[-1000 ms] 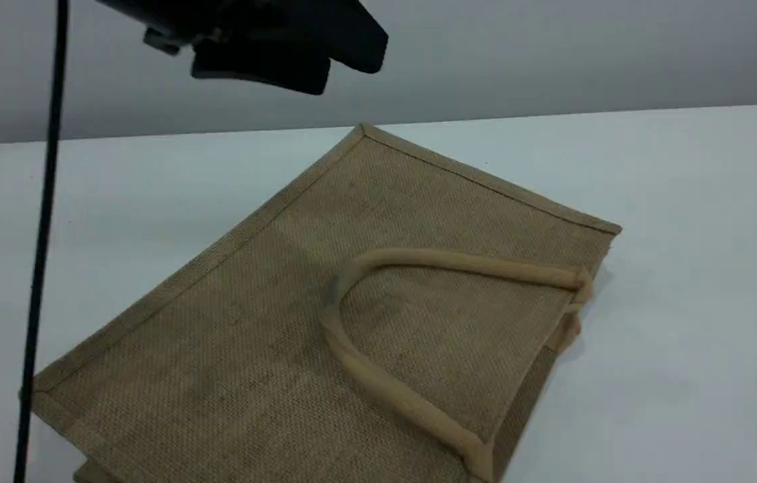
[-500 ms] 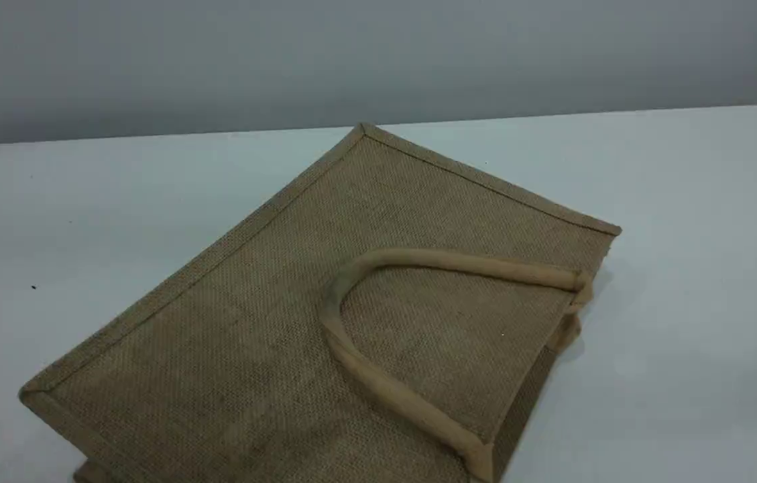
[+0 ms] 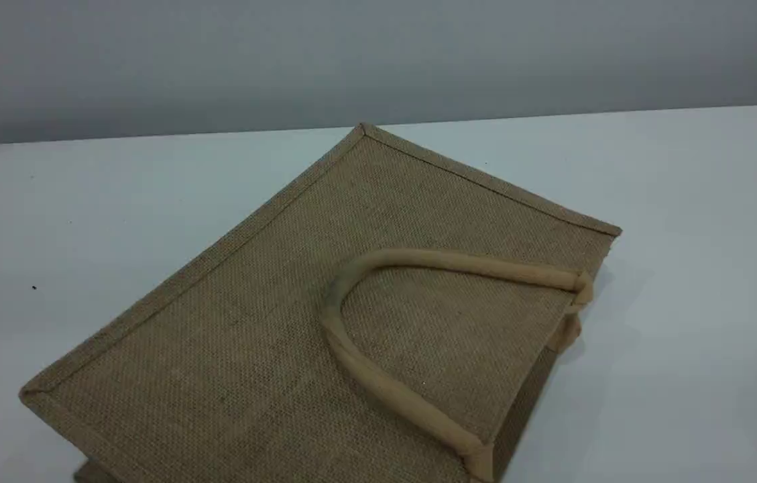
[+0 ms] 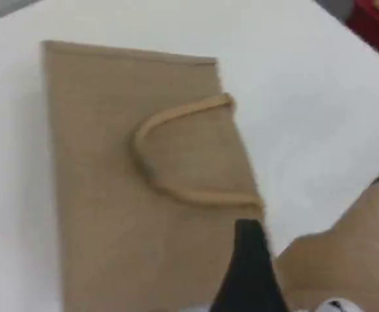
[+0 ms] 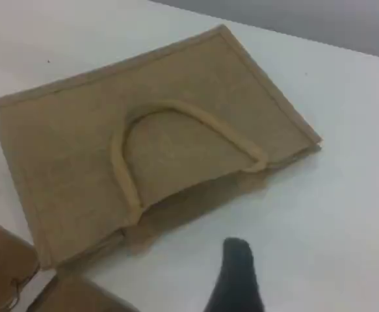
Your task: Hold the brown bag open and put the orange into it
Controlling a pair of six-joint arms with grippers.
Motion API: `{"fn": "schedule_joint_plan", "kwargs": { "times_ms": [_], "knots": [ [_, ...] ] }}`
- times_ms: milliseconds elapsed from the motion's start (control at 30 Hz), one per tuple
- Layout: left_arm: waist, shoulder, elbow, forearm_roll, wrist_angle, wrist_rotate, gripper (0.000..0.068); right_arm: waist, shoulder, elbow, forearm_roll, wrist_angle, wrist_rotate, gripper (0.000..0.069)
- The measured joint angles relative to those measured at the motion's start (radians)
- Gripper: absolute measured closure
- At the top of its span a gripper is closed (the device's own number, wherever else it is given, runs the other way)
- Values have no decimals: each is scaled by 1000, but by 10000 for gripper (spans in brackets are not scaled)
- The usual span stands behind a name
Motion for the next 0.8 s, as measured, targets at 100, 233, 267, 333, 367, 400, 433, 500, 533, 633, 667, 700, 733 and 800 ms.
{"fn": "schedule_joint_plan", "kwargs": {
  "times_ms": [100,233,267,333,367,400,433,500,533,633,667,700,733,800],
  "knots": [
    [1,-100,0,92,57,-74,201,0,1,0,-2,1,0,204],
    [1,-228,47,214,88,-175,201,0,2,0,-2,1,1,204],
    [1,-261,68,242,88,-195,201,0,2,0,-2,1,1,204],
    [1,-318,116,280,87,-224,203,0,2,0,-2,1,1,204],
    [1,-347,147,294,87,-225,204,0,2,0,-2,1,1,204],
    [1,-375,174,300,85,-225,206,0,2,0,-2,1,1,204],
    [1,-396,207,306,81,-231,209,0,2,0,-2,1,1,204],
    [1,-443,279,323,57,-251,214,1,2,0,-2,1,1,204],
    [1,-464,310,330,39,-259,217,1,2,0,-2,1,1,204],
    [1,-516,412,340,-35,-274,220,1,2,0,-2,1,1,204],
    [1,-528,444,340,-49,-274,220,1,2,0,-2,1,1,204],
    [1,-541,473,340,-58,-274,220,-1,2,0,-2,1,1,204],
    [1,-551,499,340,-60,-274,220,-10,2,0,-2,1,1,204],
    [1,-559,531,340,-60,-274,222,-40,2,0,-2,1,1,204]
  ]
}}
